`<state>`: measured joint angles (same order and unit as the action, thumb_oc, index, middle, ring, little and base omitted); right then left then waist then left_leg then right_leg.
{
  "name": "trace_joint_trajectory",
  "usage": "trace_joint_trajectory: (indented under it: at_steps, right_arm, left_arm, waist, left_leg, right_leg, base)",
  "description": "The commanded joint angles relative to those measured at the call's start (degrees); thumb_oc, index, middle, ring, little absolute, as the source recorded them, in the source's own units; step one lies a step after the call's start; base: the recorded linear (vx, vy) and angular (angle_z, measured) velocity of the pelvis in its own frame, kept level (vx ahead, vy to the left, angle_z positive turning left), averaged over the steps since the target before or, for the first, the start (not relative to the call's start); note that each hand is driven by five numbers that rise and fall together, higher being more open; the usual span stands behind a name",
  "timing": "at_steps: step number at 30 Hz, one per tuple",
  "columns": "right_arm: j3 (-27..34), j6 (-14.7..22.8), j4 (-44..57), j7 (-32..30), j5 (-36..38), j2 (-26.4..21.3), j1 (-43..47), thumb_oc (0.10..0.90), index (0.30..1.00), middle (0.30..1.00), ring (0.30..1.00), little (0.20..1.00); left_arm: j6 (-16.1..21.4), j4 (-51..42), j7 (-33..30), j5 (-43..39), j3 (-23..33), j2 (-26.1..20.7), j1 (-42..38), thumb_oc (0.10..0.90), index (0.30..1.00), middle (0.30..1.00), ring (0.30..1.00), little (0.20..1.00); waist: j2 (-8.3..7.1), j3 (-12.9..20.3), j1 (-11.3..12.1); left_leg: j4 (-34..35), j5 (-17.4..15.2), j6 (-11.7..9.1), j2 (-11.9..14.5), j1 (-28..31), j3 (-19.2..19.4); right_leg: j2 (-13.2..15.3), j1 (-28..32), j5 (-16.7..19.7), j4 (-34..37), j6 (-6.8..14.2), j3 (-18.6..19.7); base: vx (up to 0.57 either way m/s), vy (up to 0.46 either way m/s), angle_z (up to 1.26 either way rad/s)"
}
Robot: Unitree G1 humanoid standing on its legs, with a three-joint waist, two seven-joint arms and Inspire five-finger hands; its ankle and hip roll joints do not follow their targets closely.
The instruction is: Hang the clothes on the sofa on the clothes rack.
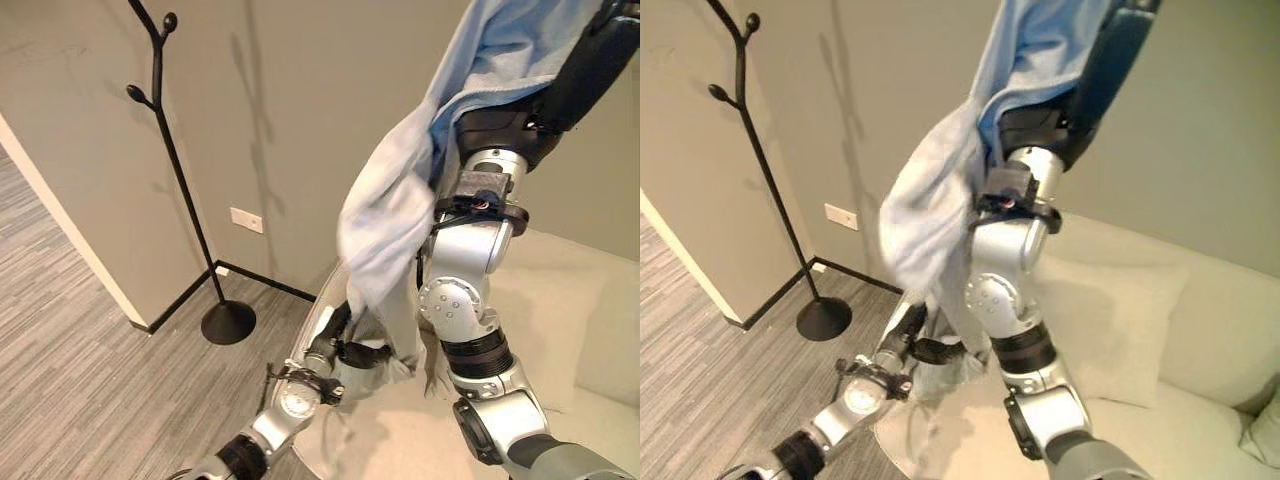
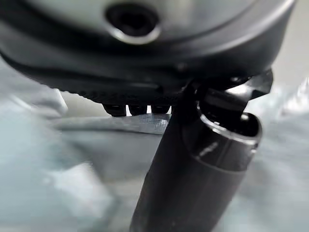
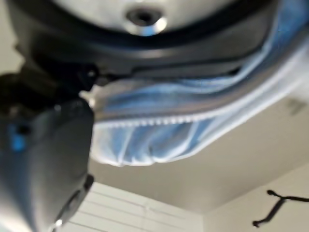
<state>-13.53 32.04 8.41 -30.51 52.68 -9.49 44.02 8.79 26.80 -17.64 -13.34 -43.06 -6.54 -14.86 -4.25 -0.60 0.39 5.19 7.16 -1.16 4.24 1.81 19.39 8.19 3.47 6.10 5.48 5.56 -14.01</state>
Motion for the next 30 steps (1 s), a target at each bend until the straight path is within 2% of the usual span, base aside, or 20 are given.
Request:
trace_joint_trajectory:
  at_steps: [1, 2, 4, 9, 14, 23, 24, 25, 26, 30]
  right_arm:
    - [1.6, 3.0, 2.2, 1.9, -1.7, -0.2, 6.4, 0.400, 0.300, 0.300, 0.300, 0.300]
    - [1.5, 3.1, 2.5, 1.8, -1.5, 0.0, 6.3, 0.400, 0.300, 0.300, 0.300, 0.300]
    - [0.7, 2.7, 2.8, 1.2, -1.5, 0.3, 5.6, 0.400, 0.300, 0.300, 0.300, 0.300]
    - [1.0, 3.0, 3.5, 0.3, -1.4, 0.1, 4.5, 0.400, 0.300, 0.300, 0.300, 0.300]
    - [1.8, 2.8, 4.8, -0.1, -1.2, 0.3, 0.6, 0.400, 0.300, 0.300, 0.300, 0.300]
    - [3.1, -0.5, 6.9, 1.8, -1.5, -1.5, -11.1, 0.400, 0.300, 0.300, 0.300, 0.300]
    - [5.2, -2.7, 5.1, 4.2, -1.3, -3.3, -16.1, 0.400, 0.300, 0.300, 0.300, 0.300]
    - [7.0, -3.6, 4.5, 5.6, -1.6, -3.7, -17.7, 0.400, 0.300, 0.300, 0.300, 0.300]
    - [6.9, -3.6, 4.5, 5.6, -1.6, -3.6, -17.7, 0.400, 0.300, 0.300, 0.300, 0.300]
    - [9.3, -4.0, 5.3, 8.6, -2.4, -4.7, -20.4, 0.400, 0.300, 0.300, 0.300, 0.300]
  left_arm:
    - [5.1, 5.6, -0.3, 0.2, -2.6, 7.4, -10.1, 0.560, 0.540, 0.540, 0.540, 0.540]
    - [5.0, 6.5, -0.6, 0.1, -2.7, 7.9, -10.5, 0.400, 0.300, 0.300, 0.300, 0.300]
    - [4.8, 8.4, -1.6, -4.1, -1.6, 9.3, -11.4, 0.400, 0.300, 0.300, 0.300, 0.300]
    - [4.9, 7.2, -2.7, -7.5, 0.1, 8.8, -10.9, 0.400, 0.300, 0.300, 0.300, 0.300]
    - [4.8, 2.5, -3.9, -8.6, 2.7, 5.9, -8.9, 0.400, 0.300, 0.300, 0.300, 0.300]
    - [4.7, -14.5, -3.9, -8.1, 12.5, -3.6, -1.5, 0.400, 0.300, 0.300, 0.300, 0.300]
    - [4.3, -22.4, -2.0, -5.2, 18.7, -8.8, 2.1, 0.400, 0.300, 0.300, 0.300, 0.300]
    - [4.3, -25.9, -1.1, -2.9, 22.5, -11.9, 4.4, 0.400, 0.300, 0.300, 0.300, 0.300]
    - [4.2, -26.0, -1.1, -2.9, 22.6, -12.0, 4.6, 0.400, 0.300, 0.300, 0.300, 0.300]
    - [5.1, -29.8, -0.2, 2.9, 31.5, -18.5, 9.8, 0.400, 0.300, 0.300, 0.300, 0.300]
  waist:
    - [-0.91, 6.5, 0.6]
    - [-0.86, 6.5, 0.4]
    - [-0.65, 6.3, -0.2]
    - [-0.44, 6.2, -0.3]
    - [0.08, 6.1, 0.2]
    - [0.84, 5.9, 1.3]
    - [1.28, 5.8, 1.9]
    - [1.50, 5.6, 2.3]
    - [1.48, 5.7, 2.2]
    - [1.99, 4.5, 3.4]
  left_leg:
    - [-0.2, -4.4, -2.0, 2.8, -0.3, -1.1]
    - [-0.2, -4.4, -2.0, 2.8, -0.2, -1.0]
    - [-0.2, -4.3, -1.9, 2.9, -0.1, -0.7]
    - [-0.2, -4.2, -2.0, 3.0, -0.1, -0.6]
    - [-0.2, -3.9, -2.1, 3.3, 0.0, -0.9]
    - [-0.2, -2.9, -2.8, 3.9, 0.3, -1.7]
    - [-0.2, -2.2, -3.3, 4.3, 0.1, -2.2]
    - [-0.2, -1.6, -3.7, 4.7, -0.2, -2.5]
    - [-0.2, -1.6, -3.7, 4.7, -0.2, -2.5]
    - [-0.2, 0.3, -4.9, 5.6, -1.7, -3.1]
  right_leg:
    - [-0.3, 3.1, -7.8, -2.7, 0.1, -1.7]
    - [-0.3, 3.1, -7.8, -2.8, 0.1, -1.6]
    - [-0.4, 2.8, -7.7, -3.0, 0.1, -1.4]
    - [-0.6, 2.8, -7.8, -3.0, 0.0, -1.1]
    - [-0.9, 3.1, -8.4, -3.3, -0.2, -1.3]
    - [-1.7, 3.9, -9.5, -3.9, -0.7, -2.2]
    - [-2.3, 4.2, -10.0, -3.8, -1.1, -2.9]
    - [-2.7, 4.2, -10.3, -3.7, -1.3, -3.1]
    - [-2.7, 4.2, -10.3, -3.7, -1.3, -3.1]
    - [-3.7, 4.1, -10.4, -3.0, -1.9, -3.6]
  base:
    - [0.00, 0.000, 0.00]
    - [0.00, 0.000, 0.00]
    - [0.00, -0.034, -0.04]
    - [0.00, -0.028, -0.01]
    - [-0.01, -0.051, 0.01]
    - [-0.04, -0.070, 0.05]
    - [-0.13, -0.190, 0.20]
    - [-0.11, -0.164, 0.14]
    - [-0.06, -0.103, 0.09]
    - [-0.08, -0.092, 0.11]
